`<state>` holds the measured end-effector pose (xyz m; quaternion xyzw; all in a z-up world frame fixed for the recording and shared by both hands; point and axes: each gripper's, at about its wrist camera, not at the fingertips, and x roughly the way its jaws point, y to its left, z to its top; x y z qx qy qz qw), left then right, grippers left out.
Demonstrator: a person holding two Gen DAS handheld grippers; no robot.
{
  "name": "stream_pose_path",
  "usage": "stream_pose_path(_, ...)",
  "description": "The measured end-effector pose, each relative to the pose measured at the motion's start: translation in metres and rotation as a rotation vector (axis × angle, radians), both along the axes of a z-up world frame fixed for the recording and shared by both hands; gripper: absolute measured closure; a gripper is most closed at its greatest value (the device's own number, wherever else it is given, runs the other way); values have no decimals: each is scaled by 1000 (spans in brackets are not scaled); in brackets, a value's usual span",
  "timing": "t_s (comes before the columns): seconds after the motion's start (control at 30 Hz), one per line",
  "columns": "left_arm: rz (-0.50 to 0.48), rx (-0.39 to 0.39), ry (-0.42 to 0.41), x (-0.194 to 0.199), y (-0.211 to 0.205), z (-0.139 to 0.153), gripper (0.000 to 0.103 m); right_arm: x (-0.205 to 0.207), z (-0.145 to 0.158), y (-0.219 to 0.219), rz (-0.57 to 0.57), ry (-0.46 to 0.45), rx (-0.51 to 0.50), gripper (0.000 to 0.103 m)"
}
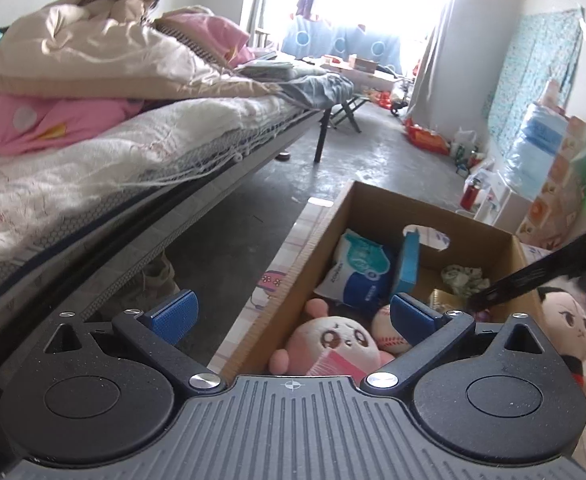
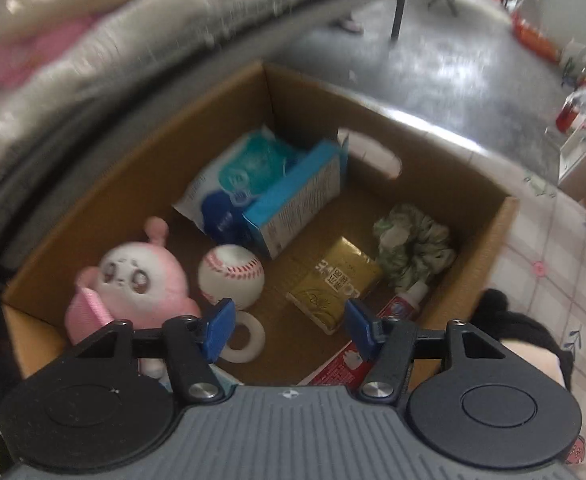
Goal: Organize soft objects
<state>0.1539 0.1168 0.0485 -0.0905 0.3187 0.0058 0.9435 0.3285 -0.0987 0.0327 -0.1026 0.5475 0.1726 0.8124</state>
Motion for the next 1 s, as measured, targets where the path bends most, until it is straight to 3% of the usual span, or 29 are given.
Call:
stream_pose_path(0.17,18,-15,1,7,12,-7,0,43,-35,18,-19,55,-126,40)
stream_pose_path(0.37,46,-19,-15,8,24,-7,0,58,-15,23,-41,6,29,37)
stream_pose_path(0.5,44,-11,-21,11,22,-7,0,65,-21,31,-54,-26,34,38)
stream_pose_path(0.6,30,-12,-13,12,19,-9,0,70,-34,31,-72,-9,31,57)
stream_pose_path(0.7,16,-4,-7,13,17,-11,0,69,-27,20,-95,-22,56,74)
stream_pose_path(1.0,6,-6,-9,8,15,-8,0,68,-30,-10,-189,31,95,75)
